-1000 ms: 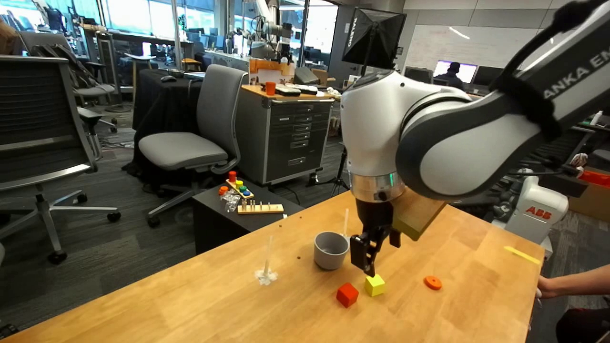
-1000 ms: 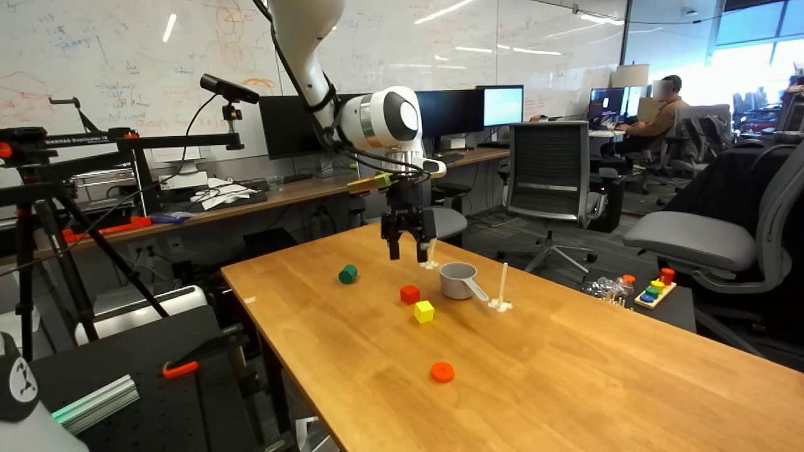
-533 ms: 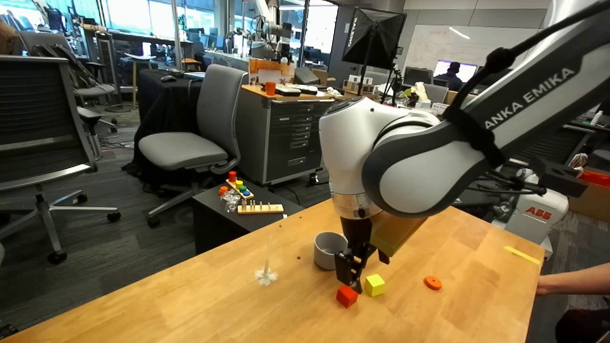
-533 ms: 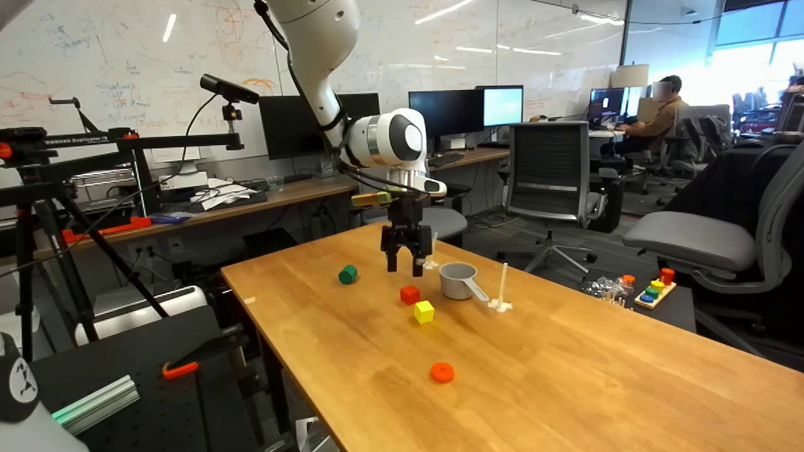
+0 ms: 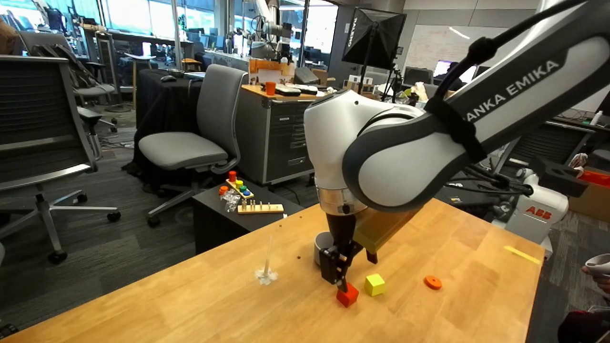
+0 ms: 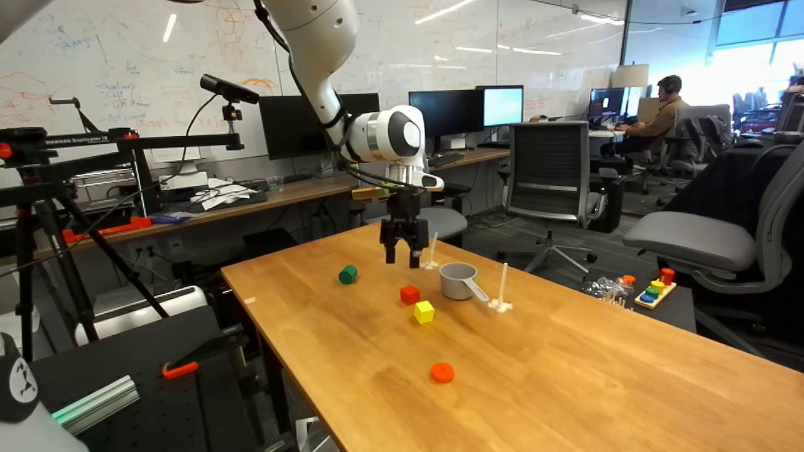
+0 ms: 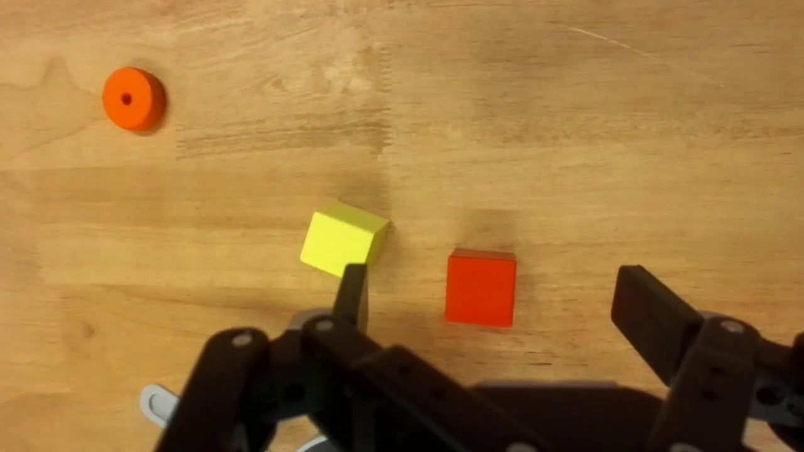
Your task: Place the three blocks in the gray measuring cup
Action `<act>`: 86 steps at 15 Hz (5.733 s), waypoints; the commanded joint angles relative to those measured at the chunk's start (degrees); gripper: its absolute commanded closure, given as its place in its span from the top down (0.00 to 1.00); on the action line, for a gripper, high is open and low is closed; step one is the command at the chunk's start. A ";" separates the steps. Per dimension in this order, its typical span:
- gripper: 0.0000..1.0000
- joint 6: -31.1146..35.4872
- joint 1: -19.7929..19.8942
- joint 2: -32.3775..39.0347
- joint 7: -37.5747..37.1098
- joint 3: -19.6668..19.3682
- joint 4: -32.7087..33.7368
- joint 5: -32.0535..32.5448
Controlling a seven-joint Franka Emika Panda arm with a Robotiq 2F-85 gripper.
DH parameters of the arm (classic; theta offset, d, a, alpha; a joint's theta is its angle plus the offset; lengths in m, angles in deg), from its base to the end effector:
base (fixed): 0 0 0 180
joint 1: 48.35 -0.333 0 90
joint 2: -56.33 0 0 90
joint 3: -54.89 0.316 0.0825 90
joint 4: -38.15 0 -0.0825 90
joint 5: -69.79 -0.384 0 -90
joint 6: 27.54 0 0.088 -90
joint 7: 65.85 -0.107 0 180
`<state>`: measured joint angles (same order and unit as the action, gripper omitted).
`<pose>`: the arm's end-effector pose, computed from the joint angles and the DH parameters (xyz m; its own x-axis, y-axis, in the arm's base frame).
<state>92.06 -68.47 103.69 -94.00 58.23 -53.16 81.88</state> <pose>0.6044 0.2474 0.1236 0.9697 0.0101 -0.2441 0.0704 -0.9682 0.2400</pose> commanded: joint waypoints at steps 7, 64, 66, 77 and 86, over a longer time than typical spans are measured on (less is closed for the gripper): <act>1.00 1.42 -0.30 3.66 0.19 -2.68 2.98 -1.17; 1.00 -5.84 -2.74 8.99 9.76 -3.01 10.28 -0.56; 1.00 -5.24 -3.12 7.36 9.57 -3.01 7.68 0.19; 1.00 -2.86 -3.08 3.99 9.17 -3.10 2.92 2.73; 1.00 -4.03 -3.06 8.45 9.12 -3.60 7.60 2.98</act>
<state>88.63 -71.44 110.60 -84.80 54.98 -47.63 84.04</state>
